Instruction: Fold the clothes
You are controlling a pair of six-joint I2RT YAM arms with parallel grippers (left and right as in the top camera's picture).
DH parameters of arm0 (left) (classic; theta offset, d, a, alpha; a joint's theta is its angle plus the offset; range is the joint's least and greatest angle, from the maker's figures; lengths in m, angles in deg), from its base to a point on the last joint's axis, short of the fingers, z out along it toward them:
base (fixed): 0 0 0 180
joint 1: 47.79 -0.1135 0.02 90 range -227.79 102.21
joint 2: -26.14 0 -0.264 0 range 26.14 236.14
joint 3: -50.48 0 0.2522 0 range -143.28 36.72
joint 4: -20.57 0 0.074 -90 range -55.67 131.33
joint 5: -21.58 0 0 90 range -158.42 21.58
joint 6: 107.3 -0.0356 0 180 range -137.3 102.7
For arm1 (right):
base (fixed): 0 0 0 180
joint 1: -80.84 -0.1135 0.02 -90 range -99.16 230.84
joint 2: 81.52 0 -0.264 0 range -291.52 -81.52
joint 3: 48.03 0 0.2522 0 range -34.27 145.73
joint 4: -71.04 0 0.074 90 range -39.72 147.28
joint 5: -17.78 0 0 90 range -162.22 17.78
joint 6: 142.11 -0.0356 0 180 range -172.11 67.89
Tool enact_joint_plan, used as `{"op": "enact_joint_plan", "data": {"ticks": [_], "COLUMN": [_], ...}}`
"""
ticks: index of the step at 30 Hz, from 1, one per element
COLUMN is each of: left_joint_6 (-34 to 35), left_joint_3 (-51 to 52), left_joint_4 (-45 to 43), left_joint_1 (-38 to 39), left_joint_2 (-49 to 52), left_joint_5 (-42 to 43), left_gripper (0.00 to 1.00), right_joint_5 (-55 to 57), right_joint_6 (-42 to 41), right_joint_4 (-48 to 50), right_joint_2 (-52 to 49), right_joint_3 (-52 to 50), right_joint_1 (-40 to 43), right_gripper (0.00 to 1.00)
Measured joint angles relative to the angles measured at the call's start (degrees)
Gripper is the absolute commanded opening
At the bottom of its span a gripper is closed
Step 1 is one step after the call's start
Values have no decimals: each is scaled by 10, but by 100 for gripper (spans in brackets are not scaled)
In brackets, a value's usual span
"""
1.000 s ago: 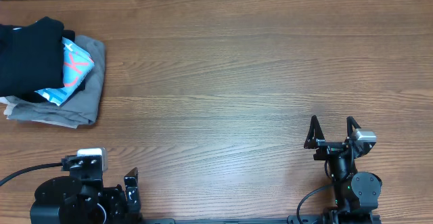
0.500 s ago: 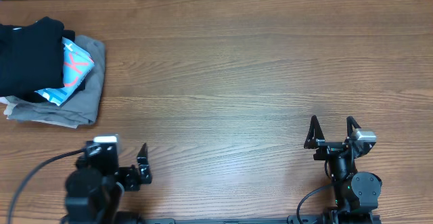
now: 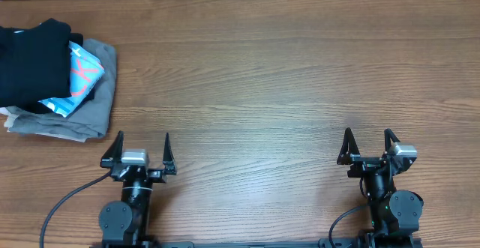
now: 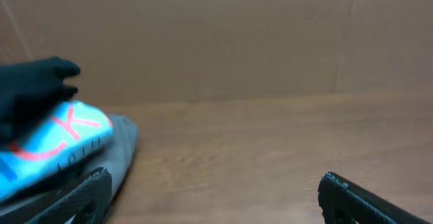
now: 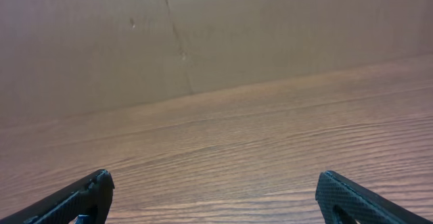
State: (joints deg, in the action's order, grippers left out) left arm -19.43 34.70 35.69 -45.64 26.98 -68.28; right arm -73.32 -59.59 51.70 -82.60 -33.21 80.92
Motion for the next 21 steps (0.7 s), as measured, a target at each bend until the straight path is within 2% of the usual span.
{"op": "enact_joint_plan", "data": {"ticks": [4,21], "left_joint_6": [-18,-28], "left_joint_3": [15,15], "left_joint_4": [31,31], "left_joint_1": [0,0], "left_joint_2": [0,0], "left_joint_5": [0,0], "left_gripper": [100,100], "right_joint_5": [0,0], "right_joint_6": [0,0], "right_joint_4": [0,0], "right_joint_2": [0,0], "right_joint_3": [0,0], "right_joint_1": [0,0], "right_gripper": [100,100]}}
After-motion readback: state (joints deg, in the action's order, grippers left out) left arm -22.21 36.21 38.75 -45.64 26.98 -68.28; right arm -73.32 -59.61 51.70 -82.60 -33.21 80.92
